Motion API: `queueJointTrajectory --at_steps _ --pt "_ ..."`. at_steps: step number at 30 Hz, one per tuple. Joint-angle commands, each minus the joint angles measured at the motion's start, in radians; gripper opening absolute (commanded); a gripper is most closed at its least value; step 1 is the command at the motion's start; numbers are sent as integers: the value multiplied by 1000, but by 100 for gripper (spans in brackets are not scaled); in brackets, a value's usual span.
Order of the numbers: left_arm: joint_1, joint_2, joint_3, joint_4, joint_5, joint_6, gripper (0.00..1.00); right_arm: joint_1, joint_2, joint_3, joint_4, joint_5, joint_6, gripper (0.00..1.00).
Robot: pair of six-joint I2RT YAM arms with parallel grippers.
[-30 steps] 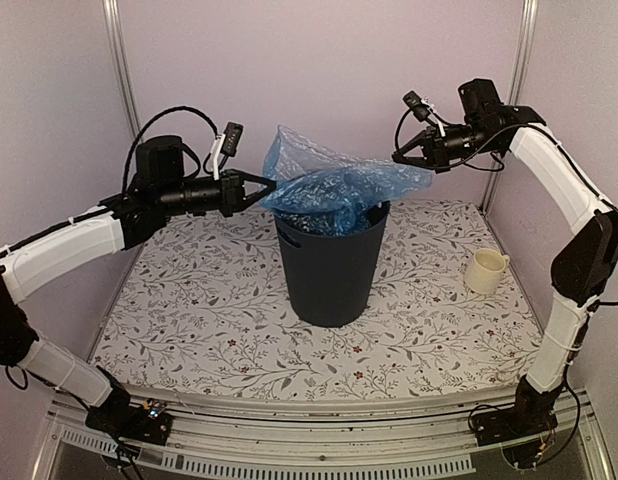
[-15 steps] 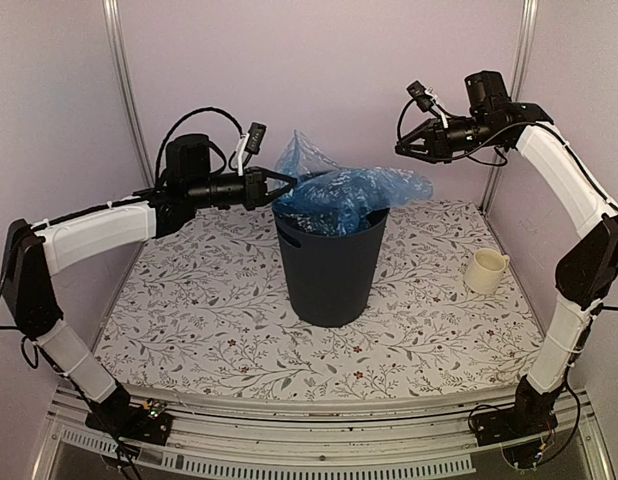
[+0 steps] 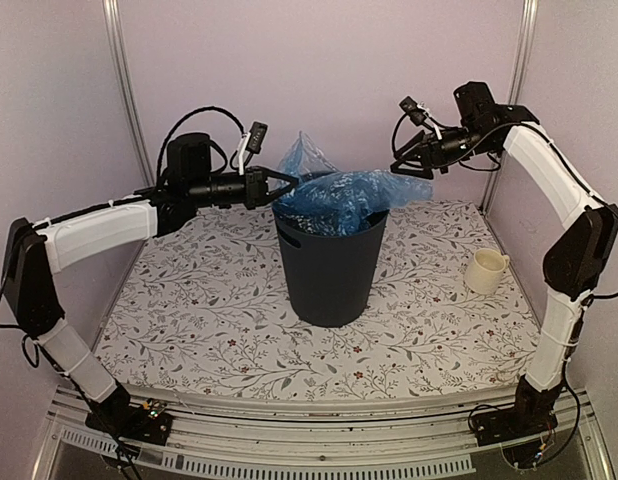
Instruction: Put the trash bags into the trash bin
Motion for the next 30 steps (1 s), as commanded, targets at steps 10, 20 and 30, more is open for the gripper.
queueJointTrajectory --at_steps 10,20,30 --pt "6 -60 -28 -8 4 1 0 42 96 51 -20 -127 16 32" --pt "6 72 62 14 58 -3 0 40 -37 -25 104 -121 102 2" --pt "-9 231 247 10 140 -24 0 40 -127 -91 149 -80 124 2"
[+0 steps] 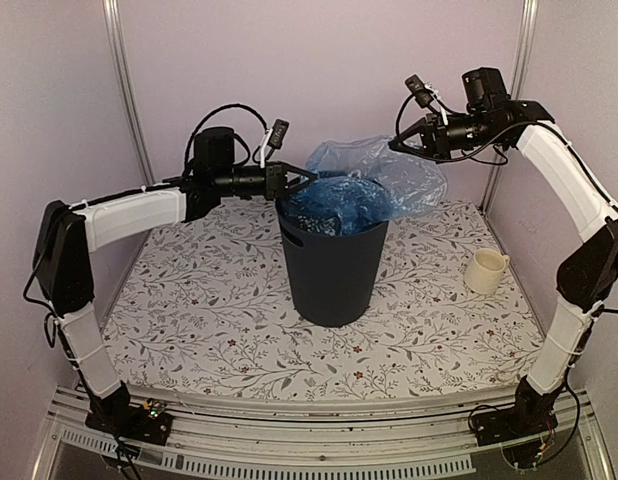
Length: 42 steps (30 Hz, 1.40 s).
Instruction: Put the trash bags into the trash bin
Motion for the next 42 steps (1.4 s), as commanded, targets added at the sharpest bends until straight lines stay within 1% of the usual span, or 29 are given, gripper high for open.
queueJointTrajectory --at_steps 1,4,7,10,14,19,21,25,30,34,38,42 --pt "-7 32 64 -5 49 -6 0 0 -20 -37 38 13 27 2" --pt "-7 20 76 -46 56 8 0 0 9 -40 40 19 48 2" --pt "-3 -34 57 -111 33 50 0 0 33 -34 50 28 64 2" --pt "9 -109 6 -168 -12 84 0 1 53 -25 62 59 81 2" --pt "41 -189 -58 -258 -60 93 0 0 88 3 65 54 102 2" --pt "73 -248 -149 -274 -78 75 0 0 136 35 72 60 115 2" --pt "92 -243 -169 -268 -59 55 0 0 154 44 78 61 114 2" --pt "122 -196 -162 -291 -40 50 0 0 195 69 108 79 133 2" --pt "159 -134 -138 -287 -24 37 0 -1 258 120 145 166 194 2" --pt "170 -90 -130 -241 20 4 0 -2 300 118 150 204 215 2" --pt "170 -45 -109 -219 57 -17 0 -6 331 97 150 206 230 2" --pt "171 -24 -115 -218 85 -30 0 -6 330 49 143 166 233 2"
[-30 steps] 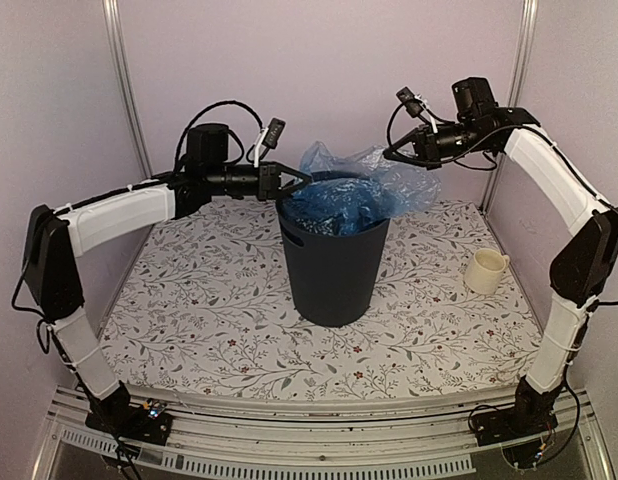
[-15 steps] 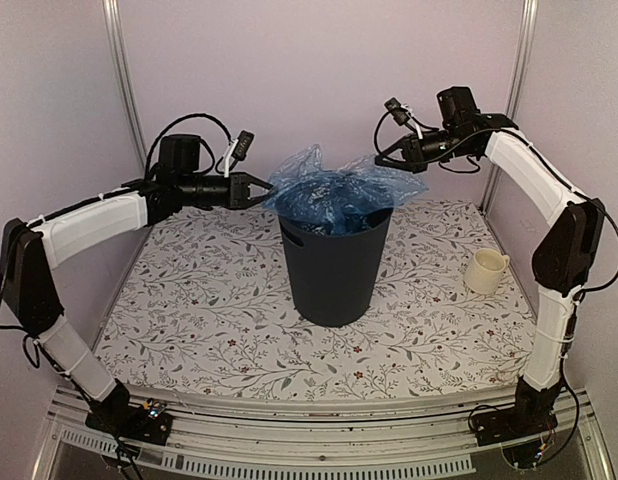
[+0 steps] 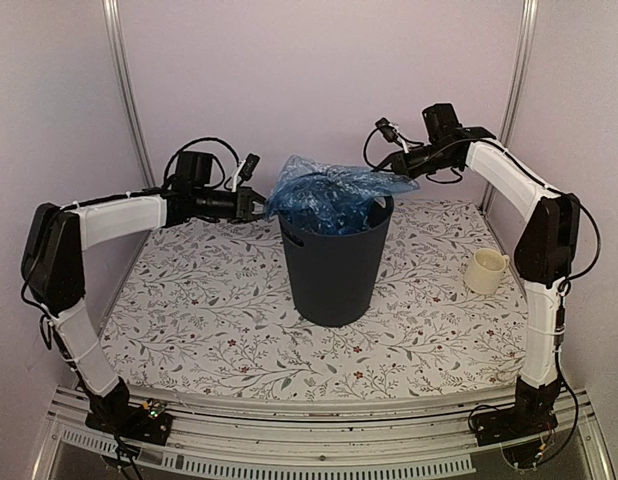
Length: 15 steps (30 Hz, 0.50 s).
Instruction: Put the trash bags into the trash bin
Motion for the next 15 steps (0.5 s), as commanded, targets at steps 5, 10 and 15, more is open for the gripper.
queueJointTrajectory --at_steps 5,10,15 --pt "8 -33 -39 42 75 -27 0 -4 -42 -109 5 -96 -7 3" --pt "9 -92 -85 7 86 -36 0 -4 -69 -148 -25 -172 -10 3" --pt "12 -149 -94 -66 84 -7 0 -3 -113 -180 -38 -186 -16 5"
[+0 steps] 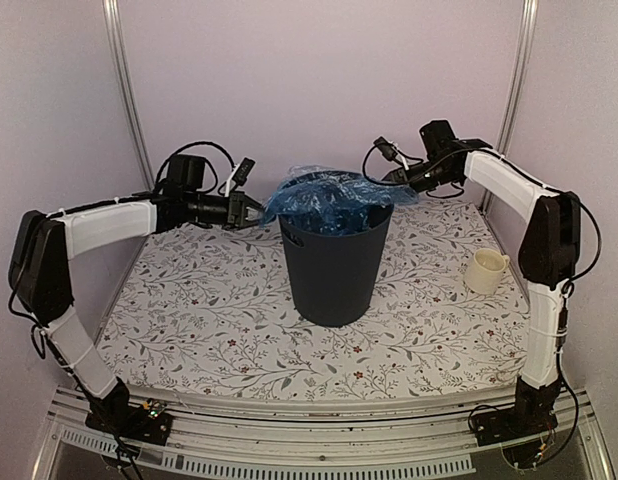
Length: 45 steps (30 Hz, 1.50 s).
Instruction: Put the trash bags into the trash bin
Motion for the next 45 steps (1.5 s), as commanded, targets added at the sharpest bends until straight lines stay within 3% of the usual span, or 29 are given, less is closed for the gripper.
queueJointTrajectory --at_steps 1,7,11,15,19,24,29,37,45 --pt "14 -78 -7 -66 16 27 2 -4 -92 -19 -23 -50 -17 5" --pt "56 -112 15 -85 -6 31 37 -5 -140 -25 -26 -21 -31 15" --pt "93 -104 42 -32 -13 -13 51 -9 -151 -31 -25 -9 -32 17" --pt "104 -57 86 68 -10 -94 55 -11 -146 -28 -20 -10 -31 18" --pt "107 22 129 183 45 -198 56 -12 -136 -21 -18 -20 -25 29" --pt "99 115 177 265 143 -304 54 -13 -132 -33 -18 -29 -28 37" --pt "85 134 172 259 183 -306 45 -13 -121 -65 -9 -38 -32 15" --pt "58 147 114 313 253 -326 0 -13 -99 -83 -3 -53 -35 5" --pt "58 161 65 334 211 -340 0 -19 -130 -129 12 -35 -35 2"
